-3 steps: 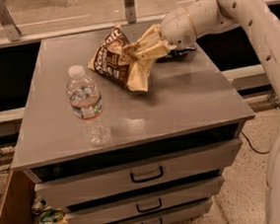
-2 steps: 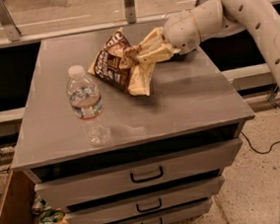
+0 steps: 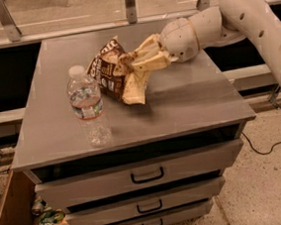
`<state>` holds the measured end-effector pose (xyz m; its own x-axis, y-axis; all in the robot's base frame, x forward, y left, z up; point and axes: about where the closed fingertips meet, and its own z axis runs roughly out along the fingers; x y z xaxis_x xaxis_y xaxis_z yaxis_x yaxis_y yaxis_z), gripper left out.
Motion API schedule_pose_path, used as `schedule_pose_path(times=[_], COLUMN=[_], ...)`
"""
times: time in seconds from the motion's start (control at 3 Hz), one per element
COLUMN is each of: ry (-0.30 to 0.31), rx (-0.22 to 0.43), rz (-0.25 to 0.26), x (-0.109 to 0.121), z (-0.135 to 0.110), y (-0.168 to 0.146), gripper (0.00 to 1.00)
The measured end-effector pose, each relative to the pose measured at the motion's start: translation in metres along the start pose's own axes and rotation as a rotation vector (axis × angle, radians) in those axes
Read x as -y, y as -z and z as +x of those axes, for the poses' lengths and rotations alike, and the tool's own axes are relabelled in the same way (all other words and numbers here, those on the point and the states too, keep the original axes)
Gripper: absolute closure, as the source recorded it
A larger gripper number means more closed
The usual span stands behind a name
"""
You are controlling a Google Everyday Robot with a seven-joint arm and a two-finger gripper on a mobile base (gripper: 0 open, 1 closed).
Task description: Move brown chip bag near water bottle
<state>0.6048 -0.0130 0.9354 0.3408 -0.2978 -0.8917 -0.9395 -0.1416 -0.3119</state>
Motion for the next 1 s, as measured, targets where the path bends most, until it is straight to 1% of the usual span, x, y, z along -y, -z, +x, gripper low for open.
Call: schedule_pose_path(times=[0.33, 0.67, 1.0], ry=[-0.005, -0.02, -0.033], rx=[0.017, 0.029, 0.023], rz=[-0.002, -0.025, -0.031], x=[-0.011, -0.023, -0.032], z=[-0.005, -0.007, -0.005], y=[-0.003, -0.012, -0.012], gripper=[1.0, 0.83, 0.59])
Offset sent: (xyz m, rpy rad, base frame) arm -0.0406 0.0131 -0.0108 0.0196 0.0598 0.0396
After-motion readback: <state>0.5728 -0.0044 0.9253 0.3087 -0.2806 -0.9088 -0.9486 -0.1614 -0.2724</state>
